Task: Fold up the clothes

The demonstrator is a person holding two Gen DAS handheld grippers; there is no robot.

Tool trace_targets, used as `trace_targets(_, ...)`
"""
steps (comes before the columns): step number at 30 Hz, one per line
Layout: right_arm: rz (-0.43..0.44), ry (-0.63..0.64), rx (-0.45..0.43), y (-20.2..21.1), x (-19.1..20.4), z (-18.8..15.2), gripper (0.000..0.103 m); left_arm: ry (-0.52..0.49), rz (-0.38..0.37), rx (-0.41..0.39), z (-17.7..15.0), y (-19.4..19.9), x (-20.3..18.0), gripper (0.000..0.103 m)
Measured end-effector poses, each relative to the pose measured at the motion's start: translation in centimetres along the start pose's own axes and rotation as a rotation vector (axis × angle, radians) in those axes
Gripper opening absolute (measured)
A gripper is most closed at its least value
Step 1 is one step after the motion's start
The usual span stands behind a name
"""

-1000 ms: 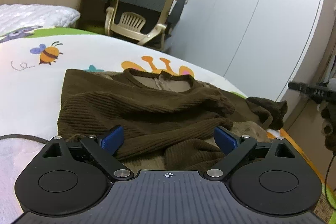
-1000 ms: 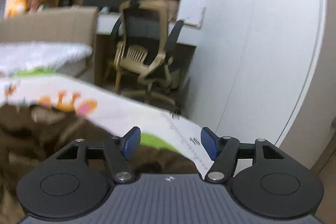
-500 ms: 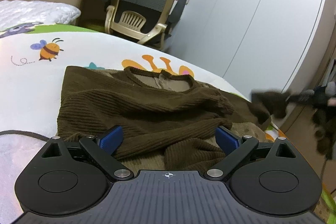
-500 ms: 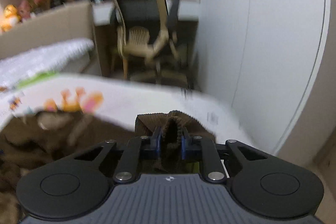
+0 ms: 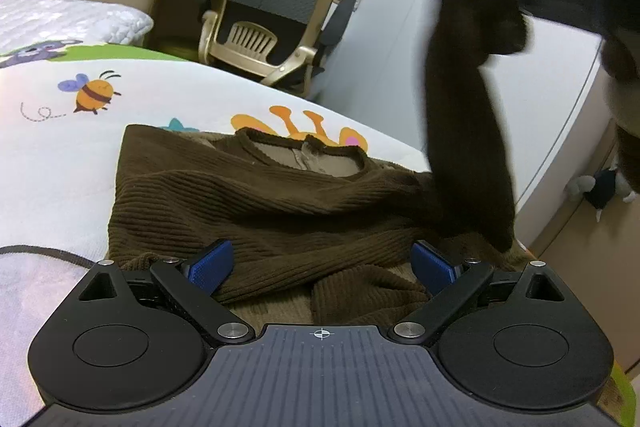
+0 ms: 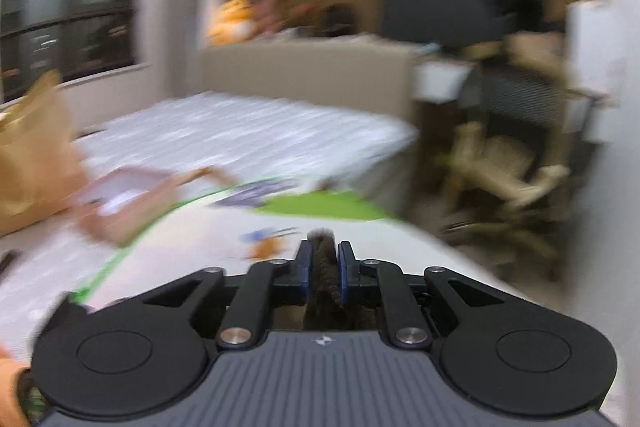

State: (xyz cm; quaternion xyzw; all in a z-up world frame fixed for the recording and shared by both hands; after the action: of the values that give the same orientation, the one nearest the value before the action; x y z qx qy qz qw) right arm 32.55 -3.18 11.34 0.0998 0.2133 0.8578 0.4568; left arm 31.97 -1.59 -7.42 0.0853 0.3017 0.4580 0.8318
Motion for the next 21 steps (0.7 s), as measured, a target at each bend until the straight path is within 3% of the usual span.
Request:
trace_targets(1, 0.018, -0.004, 0.001, -0.4, 0.6, 0.2, 0.043, 0.002, -0.001, 0.000, 0.0, 0.0, 0.0, 0.099)
trace_targets(3, 0.024, -0.016, -0.044, 0.1, 1.0, 0.9, 0.065, 0.003, -0.001, 0.002, 0.0, 0.0, 0.0, 0.099)
trace_targets(6, 0.002, -0.037, -0.080, 2.0, -0.1, 1.0, 0.067, 0.006, 0.005, 0.010, 0.0, -0.2, 0.0, 0.099)
trace_targets(9, -0.065, -0.073, -0.091, 3.7, -3.1, -0.2, 0.076, -0.001, 0.025, 0.024, -0.1, -0.3, -0.1, 0.099)
trace_targets(15, -0.197, -0.165, -0.048, 5.9, -9.2, -7.8, 0.078, -0.021, 0.058, 0.044, 0.6, 0.3, -1.4, 0.099)
trace_targets(19, -0.189, 0.010, 0.043, 4.0, -6.4, -12.5, 0.078, -0.081, 0.077, 0.087, 1.8, 1.0, -2.6, 0.099)
trace_targets(21, -0.153, 0.132, 0.089, 2.6, -3.7, -14.2, 0.072, -0.127, 0.157, 0.138, 2.1, 1.3, -2.2, 0.099)
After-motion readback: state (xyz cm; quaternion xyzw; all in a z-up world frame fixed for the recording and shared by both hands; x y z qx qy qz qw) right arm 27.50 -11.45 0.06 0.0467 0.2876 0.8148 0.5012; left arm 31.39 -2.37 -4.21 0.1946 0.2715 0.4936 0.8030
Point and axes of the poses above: each gripper's, at about its wrist camera, not at the fingertips, and y roughly against the way its jaws point, x to its left, z to its top, the point moved 9 cm from there along -y, roughly the way its jaws point, and after that the axes turned 6 degrees about -z, right-handed, at the moved point
